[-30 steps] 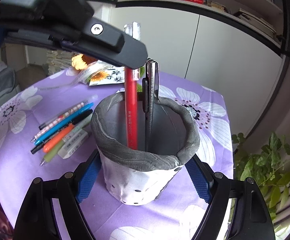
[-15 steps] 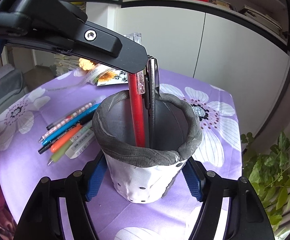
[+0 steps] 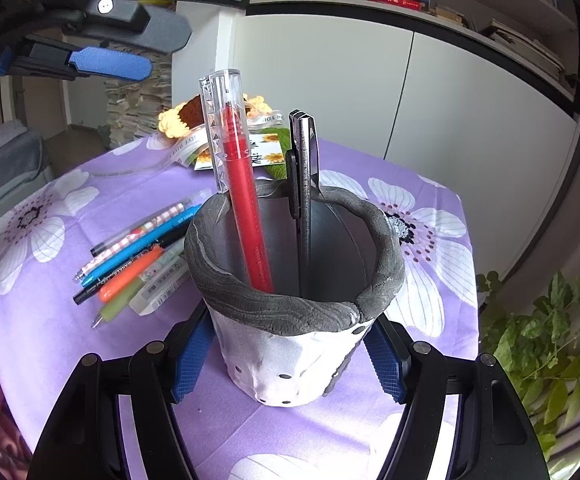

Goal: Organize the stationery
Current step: 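Grasp the clear white pen with the left tool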

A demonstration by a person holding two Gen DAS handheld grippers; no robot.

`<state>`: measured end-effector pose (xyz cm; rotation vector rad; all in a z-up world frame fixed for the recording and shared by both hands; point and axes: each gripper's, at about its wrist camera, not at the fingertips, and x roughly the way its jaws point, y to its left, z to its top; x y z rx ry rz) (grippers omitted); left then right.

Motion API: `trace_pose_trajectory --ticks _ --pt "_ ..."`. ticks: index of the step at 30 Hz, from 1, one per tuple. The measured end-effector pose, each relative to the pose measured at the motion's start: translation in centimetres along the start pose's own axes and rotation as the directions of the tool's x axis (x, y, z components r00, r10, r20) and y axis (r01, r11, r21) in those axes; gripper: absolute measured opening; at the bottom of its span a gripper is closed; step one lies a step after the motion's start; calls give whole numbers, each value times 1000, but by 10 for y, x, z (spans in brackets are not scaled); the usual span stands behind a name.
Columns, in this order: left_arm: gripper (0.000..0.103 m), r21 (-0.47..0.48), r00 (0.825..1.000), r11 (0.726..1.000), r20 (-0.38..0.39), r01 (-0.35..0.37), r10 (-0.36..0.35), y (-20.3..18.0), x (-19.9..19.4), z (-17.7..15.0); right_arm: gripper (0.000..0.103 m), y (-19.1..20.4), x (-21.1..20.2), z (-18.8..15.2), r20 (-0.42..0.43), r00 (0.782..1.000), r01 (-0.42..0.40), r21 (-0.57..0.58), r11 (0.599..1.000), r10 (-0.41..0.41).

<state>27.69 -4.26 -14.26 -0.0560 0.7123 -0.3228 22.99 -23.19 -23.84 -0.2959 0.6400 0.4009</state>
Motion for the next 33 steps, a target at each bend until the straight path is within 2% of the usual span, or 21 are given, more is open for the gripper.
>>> trace_pose_trajectory --ticks 2,5,6,12,16,18,21,25,26,27,30,33 --pt "64 -32 997 998 -56 -62 61 17 15 -9 72 2 0 0 1 1000 9 -6 1000 -9" --pt "40 -47 983 992 -150 -118 110 33 41 -20 72 3 -1 0 1 1000 6 -5 1000 -6" --pt "36 -53 976 990 -180 -133 122 37 51 -20 72 2 -1 0 0 1000 4 -3 1000 -4" --pt "36 -70 956 985 -261 -160 137 51 96 -13 72 2 -1 0 0 1000 7 -6 1000 -7" --pt "34 -82 935 978 -319 -190 155 59 124 -9 72 3 -1 0 -1 1000 9 -6 1000 -9" --pt "25 -93 930 977 -333 -194 153 62 131 -7 72 3 -1 0 -1 1000 7 -4 1000 -7" --pt "21 -92 929 974 -330 -207 166 62 135 -4 72 3 -1 0 -1 1000 7 -4 1000 -7" --pt "20 -45 922 975 -337 -218 191 53 140 -3 72 3 -1 0 -2 1000 6 -2 1000 -6" --pt "18 -29 919 974 -337 -226 204 51 141 -3 72 3 -1 0 -1 1000 7 -3 1000 -7" --pt "10 -17 917 973 -337 -231 212 49 142 -4 72 3 -1 0 -2 1000 7 -4 1000 -7" --pt "10 -26 921 976 -337 -215 194 50 138 -4 72 3 -1 0 -1 1000 7 -4 1000 -7" --pt "10 -34 939 977 -286 -209 191 49 117 -1 72 2 -1 0 -2 1000 8 -4 1000 -8"
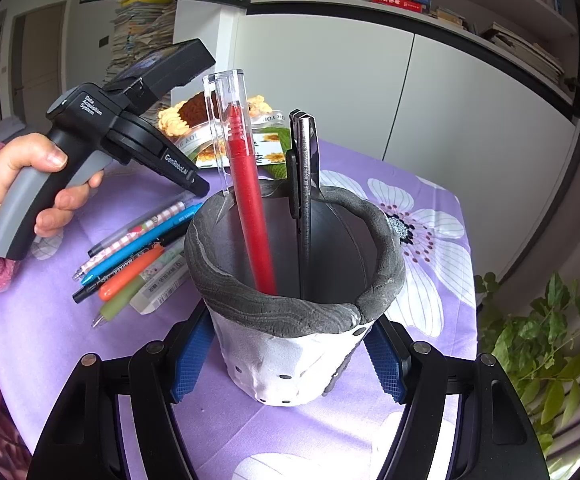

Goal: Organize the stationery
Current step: 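Grasp the clear white pen with the left tool, then insert the clear white pen into the pen cup and open the left tool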

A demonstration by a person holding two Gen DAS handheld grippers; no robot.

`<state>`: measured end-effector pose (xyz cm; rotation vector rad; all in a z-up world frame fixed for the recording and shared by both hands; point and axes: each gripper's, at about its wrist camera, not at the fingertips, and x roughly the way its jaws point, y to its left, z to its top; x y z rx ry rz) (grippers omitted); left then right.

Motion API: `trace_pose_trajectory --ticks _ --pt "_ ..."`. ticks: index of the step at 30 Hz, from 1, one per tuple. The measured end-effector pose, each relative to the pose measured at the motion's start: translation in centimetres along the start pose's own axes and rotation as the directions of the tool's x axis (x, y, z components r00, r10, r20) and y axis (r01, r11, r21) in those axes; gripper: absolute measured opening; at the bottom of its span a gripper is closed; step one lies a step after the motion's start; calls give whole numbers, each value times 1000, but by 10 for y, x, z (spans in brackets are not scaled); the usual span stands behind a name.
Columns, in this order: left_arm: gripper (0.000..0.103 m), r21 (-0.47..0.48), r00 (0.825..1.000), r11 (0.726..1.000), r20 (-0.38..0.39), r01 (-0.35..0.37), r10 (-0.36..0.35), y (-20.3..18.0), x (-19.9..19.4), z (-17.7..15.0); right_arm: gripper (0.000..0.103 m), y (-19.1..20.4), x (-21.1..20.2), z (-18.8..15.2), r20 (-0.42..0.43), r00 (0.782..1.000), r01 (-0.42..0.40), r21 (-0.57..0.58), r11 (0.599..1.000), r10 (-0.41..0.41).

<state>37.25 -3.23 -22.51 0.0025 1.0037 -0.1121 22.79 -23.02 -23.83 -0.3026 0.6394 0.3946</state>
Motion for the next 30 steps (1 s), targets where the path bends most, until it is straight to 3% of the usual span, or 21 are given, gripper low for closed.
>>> trace_pose_trajectory --ticks 5,16,21,28,30 --pt "10 -2 993 998 103 65 -64 6 -56 -8 72 0 0 0 0 1000 -1 0 1000 1" --pt "10 46 948 985 266 167 -173 -9 -147 -25 72 0 0 0 0 1000 1 -2 1000 -1" --pt "10 105 900 964 346 244 -265 -25 -188 -24 72 0 -1 0 1 1000 6 -7 1000 -6" --pt "10 217 805 913 432 346 -407 -54 -242 -21 72 0 -1 0 1 1000 6 -7 1000 -6" --pt "10 240 781 908 465 343 -418 -62 -251 -21 72 0 -2 0 1 1000 6 -7 1000 -6"
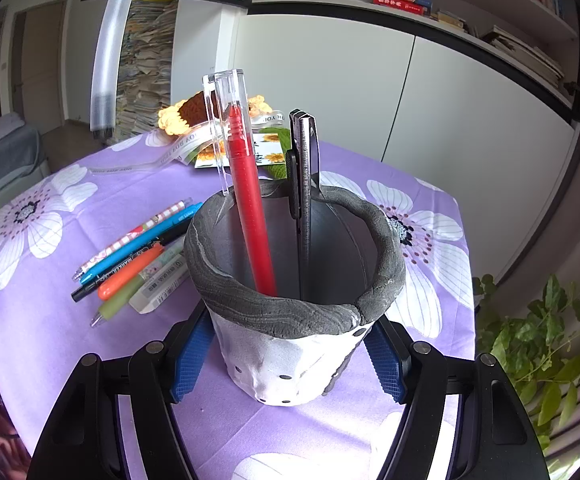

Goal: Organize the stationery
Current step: 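Insert the clear white pen into the pen cup and open the left tool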

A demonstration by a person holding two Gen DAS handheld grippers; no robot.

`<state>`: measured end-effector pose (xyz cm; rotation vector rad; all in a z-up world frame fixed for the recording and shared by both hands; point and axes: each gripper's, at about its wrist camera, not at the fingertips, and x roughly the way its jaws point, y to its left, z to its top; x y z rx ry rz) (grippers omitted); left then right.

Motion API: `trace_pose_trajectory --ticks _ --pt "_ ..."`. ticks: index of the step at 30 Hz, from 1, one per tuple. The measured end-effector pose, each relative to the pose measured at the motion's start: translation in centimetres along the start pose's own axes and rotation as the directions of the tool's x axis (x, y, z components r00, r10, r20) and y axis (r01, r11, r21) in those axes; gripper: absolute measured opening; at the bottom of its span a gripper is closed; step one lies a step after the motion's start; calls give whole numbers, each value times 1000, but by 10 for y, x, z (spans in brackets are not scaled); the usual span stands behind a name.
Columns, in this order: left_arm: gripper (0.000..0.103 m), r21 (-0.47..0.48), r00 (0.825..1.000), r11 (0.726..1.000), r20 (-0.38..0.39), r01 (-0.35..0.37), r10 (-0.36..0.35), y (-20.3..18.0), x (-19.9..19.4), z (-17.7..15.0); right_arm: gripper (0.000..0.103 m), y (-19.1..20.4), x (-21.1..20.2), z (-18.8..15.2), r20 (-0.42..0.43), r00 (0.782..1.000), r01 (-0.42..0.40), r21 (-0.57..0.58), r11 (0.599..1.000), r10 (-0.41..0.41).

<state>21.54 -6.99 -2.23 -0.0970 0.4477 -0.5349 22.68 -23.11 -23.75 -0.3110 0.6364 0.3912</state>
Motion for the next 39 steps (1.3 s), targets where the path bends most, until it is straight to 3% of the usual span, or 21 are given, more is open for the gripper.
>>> trace_pose_trajectory --ticks 6,19,37,39 --pt "10 25 999 999 -34 26 -25 -18 26 -3 72 1 0 0 0 1000 0 0 1000 0" --pt "10 73 984 997 -180 -9 22 -17 92 -40 72 1 0 0 0 1000 1 0 1000 -1" --pt "11 89 958 996 -285 7 19 -9 110 -66 72 1 1 0 -2 1000 2 -1 1000 -2" --pt "18 86 964 996 -266 3 20 -5 101 -61 72 1 1 0 -2 1000 2 0 1000 -2"
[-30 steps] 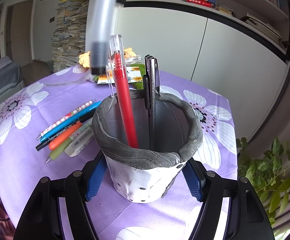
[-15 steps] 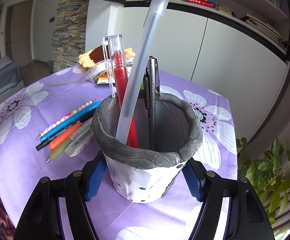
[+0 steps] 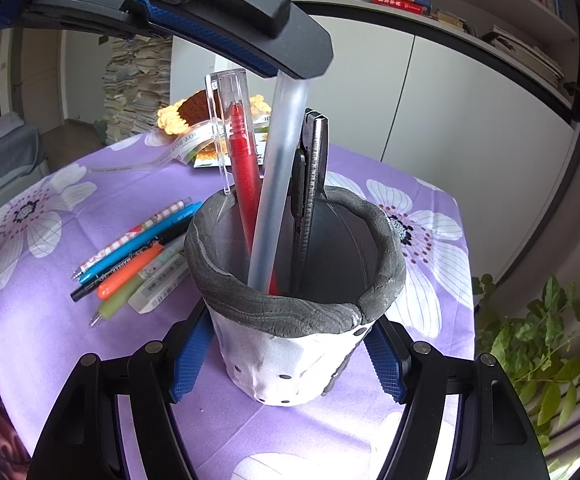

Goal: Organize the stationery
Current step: 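Insert the clear white pen into the pen cup and open the left tool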

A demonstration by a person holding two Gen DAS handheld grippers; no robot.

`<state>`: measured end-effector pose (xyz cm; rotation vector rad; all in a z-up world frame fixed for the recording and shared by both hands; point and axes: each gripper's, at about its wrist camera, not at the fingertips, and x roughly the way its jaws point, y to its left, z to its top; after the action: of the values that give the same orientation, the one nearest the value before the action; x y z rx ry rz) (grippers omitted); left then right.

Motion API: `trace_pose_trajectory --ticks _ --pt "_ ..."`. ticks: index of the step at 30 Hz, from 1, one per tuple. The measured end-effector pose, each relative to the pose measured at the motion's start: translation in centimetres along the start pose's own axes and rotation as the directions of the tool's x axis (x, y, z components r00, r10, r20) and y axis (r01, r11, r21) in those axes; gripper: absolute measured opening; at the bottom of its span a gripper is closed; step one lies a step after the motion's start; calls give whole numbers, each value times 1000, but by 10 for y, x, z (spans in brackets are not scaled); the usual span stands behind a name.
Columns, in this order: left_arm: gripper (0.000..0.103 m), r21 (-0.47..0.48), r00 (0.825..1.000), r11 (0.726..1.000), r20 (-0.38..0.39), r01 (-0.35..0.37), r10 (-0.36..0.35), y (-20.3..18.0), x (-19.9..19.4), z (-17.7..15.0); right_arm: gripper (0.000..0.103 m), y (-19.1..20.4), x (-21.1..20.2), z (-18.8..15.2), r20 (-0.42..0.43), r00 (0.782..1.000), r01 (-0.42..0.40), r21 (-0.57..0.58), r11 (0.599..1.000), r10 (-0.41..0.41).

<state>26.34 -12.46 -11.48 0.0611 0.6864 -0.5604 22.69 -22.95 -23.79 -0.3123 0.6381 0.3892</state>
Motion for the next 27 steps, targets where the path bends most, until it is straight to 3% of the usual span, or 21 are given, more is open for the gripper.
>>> trace_pose_trajectory --ticks 1,3,6,9,11,13,18,22,27 --pt "23 -6 1000 1000 16 0 0 3 -8 2 72 0 0 0 0 1000 0 0 1000 0" --pt "48 -29 998 1000 69 -1 3 11 -28 4 72 -2 0 0 -1 1000 -1 1 1000 1" --pt "59 -62 983 996 164 -70 79 26 -60 0 72 -2 0 0 -1 1000 -1 1 1000 1" --pt "60 -92 976 983 137 -158 170 44 -62 -15 72 -2 0 0 -1 1000 -1 1 1000 1" --pt "60 -105 974 971 45 -214 220 57 -44 -30 72 -2 0 0 -3 1000 1 1 1000 -1" --pt "58 -128 962 953 -56 -273 268 72 -19 -44 72 -2 1 1 -5 1000 2 1 1000 -2" --pt "41 -207 940 928 -214 -310 266 109 29 -63 72 0 2 1 -8 1000 7 -1 1000 -7" --pt "41 -254 923 910 -292 -326 250 128 54 -73 72 0 2 1 -8 1000 8 -2 1000 -8" --pt "41 -260 911 903 -326 -343 252 137 73 -76 72 0 2 1 -8 1000 8 -1 1000 -8"
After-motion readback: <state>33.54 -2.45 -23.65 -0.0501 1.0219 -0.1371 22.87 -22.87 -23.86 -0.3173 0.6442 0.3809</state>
